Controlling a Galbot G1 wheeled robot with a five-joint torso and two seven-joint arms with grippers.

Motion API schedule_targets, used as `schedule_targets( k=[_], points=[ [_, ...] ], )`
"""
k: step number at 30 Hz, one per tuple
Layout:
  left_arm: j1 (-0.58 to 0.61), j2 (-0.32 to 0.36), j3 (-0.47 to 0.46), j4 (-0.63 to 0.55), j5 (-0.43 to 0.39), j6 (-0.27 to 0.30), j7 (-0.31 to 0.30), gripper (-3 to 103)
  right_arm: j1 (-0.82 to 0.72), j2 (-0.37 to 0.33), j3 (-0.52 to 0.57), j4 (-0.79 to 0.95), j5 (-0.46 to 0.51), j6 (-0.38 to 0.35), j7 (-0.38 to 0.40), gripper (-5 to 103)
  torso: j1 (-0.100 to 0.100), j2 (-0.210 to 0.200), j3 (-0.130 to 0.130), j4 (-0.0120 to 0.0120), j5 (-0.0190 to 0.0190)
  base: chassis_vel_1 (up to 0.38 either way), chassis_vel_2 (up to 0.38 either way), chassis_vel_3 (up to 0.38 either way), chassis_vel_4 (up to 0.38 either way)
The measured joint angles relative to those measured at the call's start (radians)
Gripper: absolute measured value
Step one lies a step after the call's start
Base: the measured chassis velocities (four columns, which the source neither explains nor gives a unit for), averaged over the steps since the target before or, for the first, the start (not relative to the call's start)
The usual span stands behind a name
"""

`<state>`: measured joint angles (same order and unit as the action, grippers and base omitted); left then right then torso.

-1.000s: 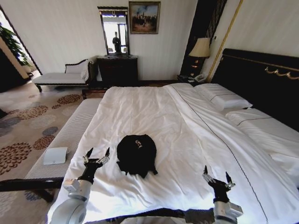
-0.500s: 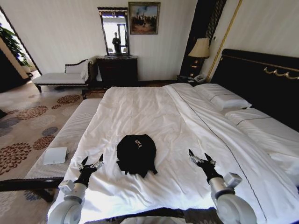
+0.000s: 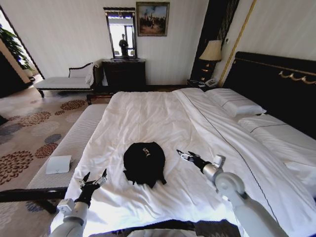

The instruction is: Fold the clothes on the bed.

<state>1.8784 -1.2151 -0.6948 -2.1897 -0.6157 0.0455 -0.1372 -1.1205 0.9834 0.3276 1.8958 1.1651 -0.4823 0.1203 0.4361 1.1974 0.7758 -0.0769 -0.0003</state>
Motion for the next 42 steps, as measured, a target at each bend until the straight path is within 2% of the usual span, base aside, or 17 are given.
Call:
schedule_targets(
  k=[1,5,11,14,20,27,29,34,39,42],
  points=[
    [0.0,0.0,0.0,0.0,0.0,0.0,0.0,100,0.0,0.0,0.0,0.0,0.0,0.0,0.0,100,0.0,0.0,0.0,0.0,0.0,0.0,0.0,0.0,0.0],
    [0.008,-0.01,0.015,-0.022,0.024,0.013,-0.017,100,0.154,0.084,-0.099,-0.144,0.062,-0.018,0.001,100,0.0,0.0,0.0,0.0001,0.0002,0.0,0.0,0.0,0.0],
    [0.01,-0.02,0.026,-0.043,0.044,0.024,-0.035,100,0.24,0.126,-0.164,-0.277,0.06,-0.031,-0.017,100,0.0,0.0,0.0,-0.0001,0.0001,0.0,0.0,0.0,0.0],
    [0.017,-0.028,0.026,-0.054,0.055,0.028,-0.041,100,0.281,0.142,-0.196,-0.356,0.034,-0.037,-0.037,100,0.0,0.0,0.0,-0.0002,0.0002,0.0,0.0,0.0,0.0],
    [0.048,-0.046,0.022,-0.086,0.072,0.03,-0.042,100,0.368,0.194,-0.239,-0.526,-0.017,0.018,-0.126,100,0.0,0.0,0.0,-0.0001,0.0003,0.0,0.0,0.0,0.0],
    [0.059,-0.06,0.02,-0.095,0.088,0.029,-0.042,100,0.408,0.222,-0.238,-0.616,-0.055,0.033,-0.16,100,0.0,0.0,0.0,0.0,0.0003,0.0,0.0,0.0,0.0],
    [0.063,-0.066,0.02,-0.095,0.102,0.025,-0.042,100,0.422,0.234,-0.237,-0.669,-0.083,0.034,-0.177,103,0.0,0.0,0.0,-0.0002,0.0002,0.0,0.0,0.0,0.0],
    [0.07,-0.069,0.022,-0.106,0.108,0.024,-0.044,100,0.423,0.246,-0.237,-0.722,-0.119,0.037,-0.205,86,0.0,0.0,0.0,-0.0001,0.0002,0.0,0.0,0.0,0.0],
    [0.073,-0.071,0.021,-0.108,0.11,0.024,-0.046,100,0.425,0.263,-0.226,-0.785,-0.127,0.047,-0.228,81,0.0,0.0,0.0,-0.0002,0.0003,0.0,0.0,0.0,0.0],
    [0.074,-0.076,0.022,-0.105,0.113,0.024,-0.046,100,0.425,0.269,-0.228,-0.792,-0.126,0.047,-0.245,84,0.0,0.0,0.0,-0.0003,0.0001,0.0,0.0,0.0,0.0]
  ],
)
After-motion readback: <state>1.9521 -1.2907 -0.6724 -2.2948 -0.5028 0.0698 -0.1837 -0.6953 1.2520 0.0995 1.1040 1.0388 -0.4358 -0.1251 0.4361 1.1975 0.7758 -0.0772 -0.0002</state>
